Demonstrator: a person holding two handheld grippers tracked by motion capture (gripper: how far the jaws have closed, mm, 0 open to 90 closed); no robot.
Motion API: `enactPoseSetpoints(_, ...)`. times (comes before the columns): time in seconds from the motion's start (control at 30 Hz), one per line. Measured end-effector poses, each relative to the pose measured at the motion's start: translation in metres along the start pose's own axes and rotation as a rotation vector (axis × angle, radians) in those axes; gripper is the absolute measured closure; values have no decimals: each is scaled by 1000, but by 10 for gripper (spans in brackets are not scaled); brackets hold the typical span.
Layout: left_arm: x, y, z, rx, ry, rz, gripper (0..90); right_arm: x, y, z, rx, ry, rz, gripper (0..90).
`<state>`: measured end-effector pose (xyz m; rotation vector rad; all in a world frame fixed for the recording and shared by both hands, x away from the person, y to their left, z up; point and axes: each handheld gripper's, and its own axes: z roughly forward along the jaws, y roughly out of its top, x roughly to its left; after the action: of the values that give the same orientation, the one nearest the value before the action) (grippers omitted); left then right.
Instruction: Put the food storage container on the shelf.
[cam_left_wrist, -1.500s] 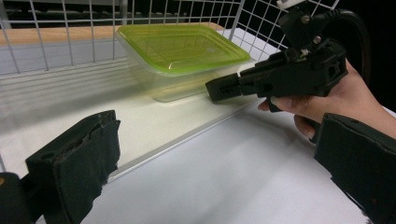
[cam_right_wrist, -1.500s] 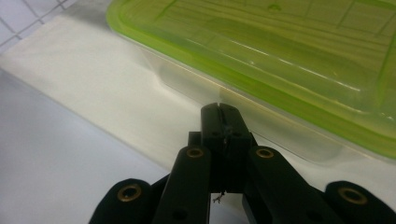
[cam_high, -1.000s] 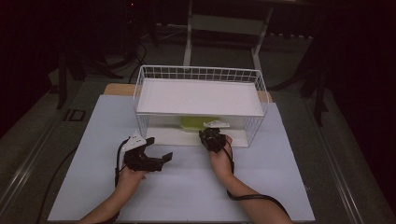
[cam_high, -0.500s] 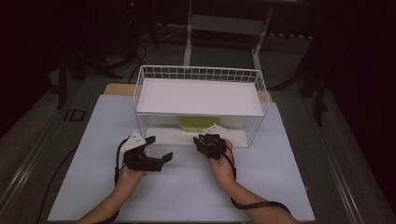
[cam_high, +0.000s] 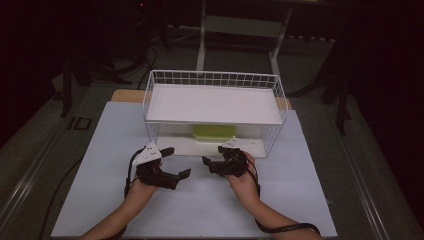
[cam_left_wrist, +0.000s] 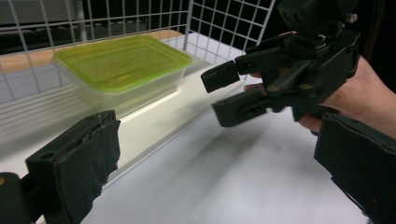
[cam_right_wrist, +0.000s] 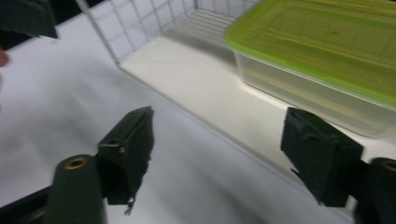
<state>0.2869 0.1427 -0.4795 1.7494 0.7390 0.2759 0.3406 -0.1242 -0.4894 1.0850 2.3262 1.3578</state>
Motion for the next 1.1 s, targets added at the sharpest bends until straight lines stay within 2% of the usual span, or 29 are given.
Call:
enactPoseSetpoints(0.03, -1, 1, -1, -5, -7, -4, 9, 1, 0, -2, -4, 25, 12, 201)
enactPoseSetpoints(0.1, -4, 3, -3, 0, -11, 0, 9, 2, -1, -7, -9, 45, 21, 199)
enactPoseSetpoints(0.23, -8, 5, -8, -8, -27, -4, 9, 3, -3, -16, -6, 70, 20, 187)
enactPoseSetpoints(0.43, -16, 8, -15, -8, -61, 16, 8, 7, -4, -33, -12, 89, 6, 189)
enactPoseSetpoints(0.6, -20, 8, -19, -16, -87, 7, 9, 11, -7, -48, -21, 112, -22, 188)
enactPoseSetpoints(0.77, -24, 8, -23, -12, -99, 10, 9, 12, -12, -56, -15, 119, -44, 176)
enactPoseSetpoints(1.03, -30, 5, -32, -25, -129, 15, 8, 12, -23, -69, -13, 135, -28, 176)
enactPoseSetpoints(1.1, -31, 2, -34, -26, -120, 18, 8, 11, -28, -73, -21, 130, -32, 183)
